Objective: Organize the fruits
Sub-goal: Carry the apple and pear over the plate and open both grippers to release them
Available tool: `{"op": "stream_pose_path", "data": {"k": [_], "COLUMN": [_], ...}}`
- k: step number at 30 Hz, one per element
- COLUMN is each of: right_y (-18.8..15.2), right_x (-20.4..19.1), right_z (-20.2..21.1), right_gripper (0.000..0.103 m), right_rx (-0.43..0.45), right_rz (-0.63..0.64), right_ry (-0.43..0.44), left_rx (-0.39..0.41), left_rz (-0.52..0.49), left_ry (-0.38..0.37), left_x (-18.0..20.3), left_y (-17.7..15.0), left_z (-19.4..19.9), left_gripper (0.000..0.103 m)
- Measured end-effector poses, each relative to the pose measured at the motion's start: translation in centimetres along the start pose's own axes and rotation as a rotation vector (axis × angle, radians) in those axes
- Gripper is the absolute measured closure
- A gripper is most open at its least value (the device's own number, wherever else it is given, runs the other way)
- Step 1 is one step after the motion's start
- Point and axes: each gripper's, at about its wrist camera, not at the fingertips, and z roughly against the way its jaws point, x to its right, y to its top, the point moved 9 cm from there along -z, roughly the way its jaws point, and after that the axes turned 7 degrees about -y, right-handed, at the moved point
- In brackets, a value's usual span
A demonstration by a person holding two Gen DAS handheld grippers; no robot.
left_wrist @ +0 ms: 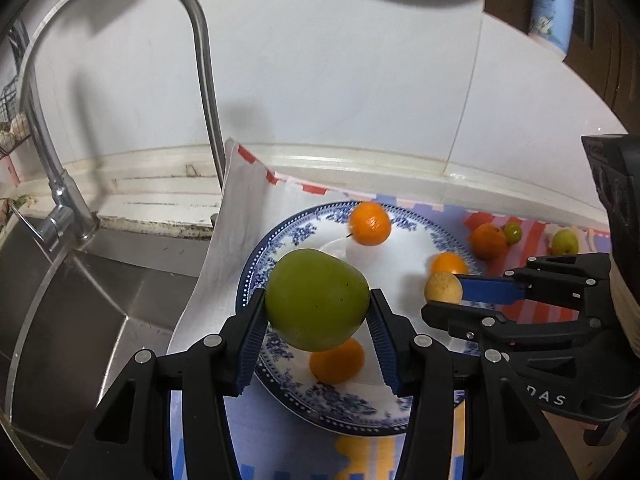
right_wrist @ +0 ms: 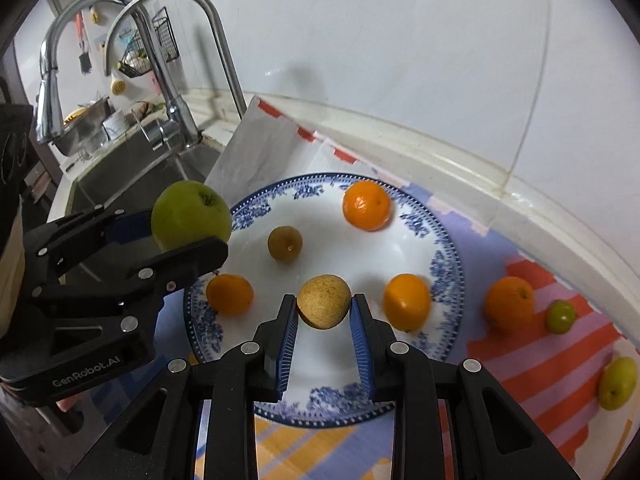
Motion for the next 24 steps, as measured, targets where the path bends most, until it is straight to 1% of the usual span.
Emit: {"op": "stream_pose_path", "data": {"k": [6,14,16,17,20,22,23,24], "right_y": [-0.2,0.0,0.0,0.0,0.0,-0.1,-0.1,-0.1], "right_x": [0.2,0.6,0.7,0.7,1.0,1.2,1.4,1.5], "right_z": [-1.4,-1.8,-1.7,-1.6,-1.2,-1.0,-0.7,-0.6], "right_gripper": [0.075,0.074,0.071,0.067,0.067,0.067,0.067,0.067], "right_rx": [-0.027,-0.035,-0.033,-0.028,-0.016,-0.013,-0.007,-0.003], "right_rz": [-0.002,-0.014,-0.016,-0.015,-0.014,-0.02,-0.024,-0.025], "right_ry": [-0.003,-0.01,-0.01,-0.018,-0.039,-0.043,-0.05,-0.052], "left_rx": [-0.035,-0.055,-0.056,-0.057,-0.058,-0.046,-0.038,-0.029], "left_rz": [0.009,0.028,0.027,0.027,0.036,0.031,0.026,0.024], "left_ry": [-0.015,-0.032,-0.034,-0.032,-0.038,-0.038,-0.039,-0.036], "left_x": [-0.4,-0.3,-0.2,-0.1,-0.1,0.1,0.3,0.4], "left_y": [-0.5,-0.7,-0.8,-0.8,-0.8,-0.7,-0.6,-0.4], "left_z": [-1.7,-2.7,-2.8,-2.8,-2.7,-2.4,-2.1,-1.9], "left_gripper": [0.054,0.054,0.054,0.054,0.054,0.051,0.048,0.047]}}
